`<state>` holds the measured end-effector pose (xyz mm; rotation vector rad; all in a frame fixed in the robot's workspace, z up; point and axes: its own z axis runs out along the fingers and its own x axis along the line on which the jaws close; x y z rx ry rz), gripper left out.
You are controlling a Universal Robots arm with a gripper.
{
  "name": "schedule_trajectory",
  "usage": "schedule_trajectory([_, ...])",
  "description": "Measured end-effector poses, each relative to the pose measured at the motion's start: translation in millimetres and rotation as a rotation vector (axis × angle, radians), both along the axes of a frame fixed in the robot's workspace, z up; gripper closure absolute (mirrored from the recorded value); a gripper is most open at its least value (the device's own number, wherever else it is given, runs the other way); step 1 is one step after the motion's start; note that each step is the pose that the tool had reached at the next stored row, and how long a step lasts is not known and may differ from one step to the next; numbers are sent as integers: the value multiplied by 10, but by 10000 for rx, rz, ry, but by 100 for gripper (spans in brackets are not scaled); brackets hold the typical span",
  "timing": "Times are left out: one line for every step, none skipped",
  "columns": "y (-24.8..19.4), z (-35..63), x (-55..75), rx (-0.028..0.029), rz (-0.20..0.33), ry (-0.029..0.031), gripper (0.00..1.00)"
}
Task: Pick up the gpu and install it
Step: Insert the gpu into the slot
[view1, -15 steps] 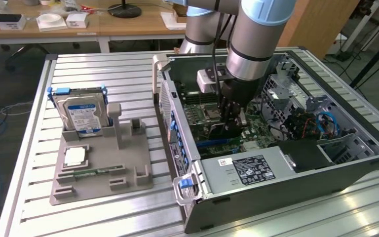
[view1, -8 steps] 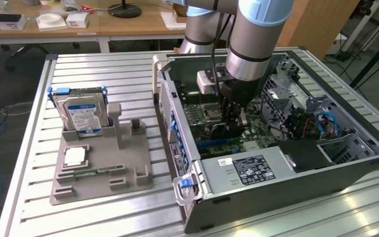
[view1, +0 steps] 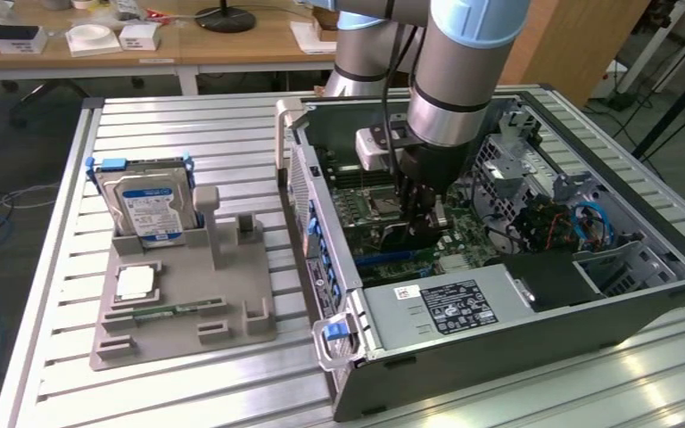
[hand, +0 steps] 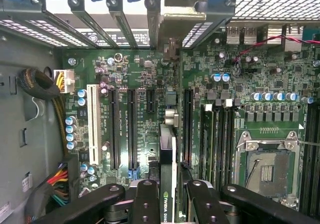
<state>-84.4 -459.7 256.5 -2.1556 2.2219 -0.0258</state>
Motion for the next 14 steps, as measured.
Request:
schedule_trajectory([-1,0,1,0,32,0,74])
schedule_trajectory([-1,0,1,0,61,0,74])
schedule_trajectory([-2,0,1,0,80,0,74])
schedule_trajectory([-5,0,1,-1,103,0,74])
schedule_trajectory([-6,0,1,-1,118,0,74])
schedule_trajectory([-6,0,1,0,119,0,74])
schedule_trajectory([-6,0,1,0,121,0,74])
schedule_trajectory([-6,0,0,-1,121,0,74])
schedule_trajectory([-6,0,0,0,121,0,74])
schedule_trajectory([-6,-1,-2,0,120,0,74])
schedule_trajectory([-6,-3,-4,-1,120,0,74])
schedule_trajectory([-6,-7,-8,2,119,-1,74])
schedule_trajectory([-6,-10,-13,1,119,-1,74])
schedule_trajectory([-6,-13,-17,0,120,-1,74])
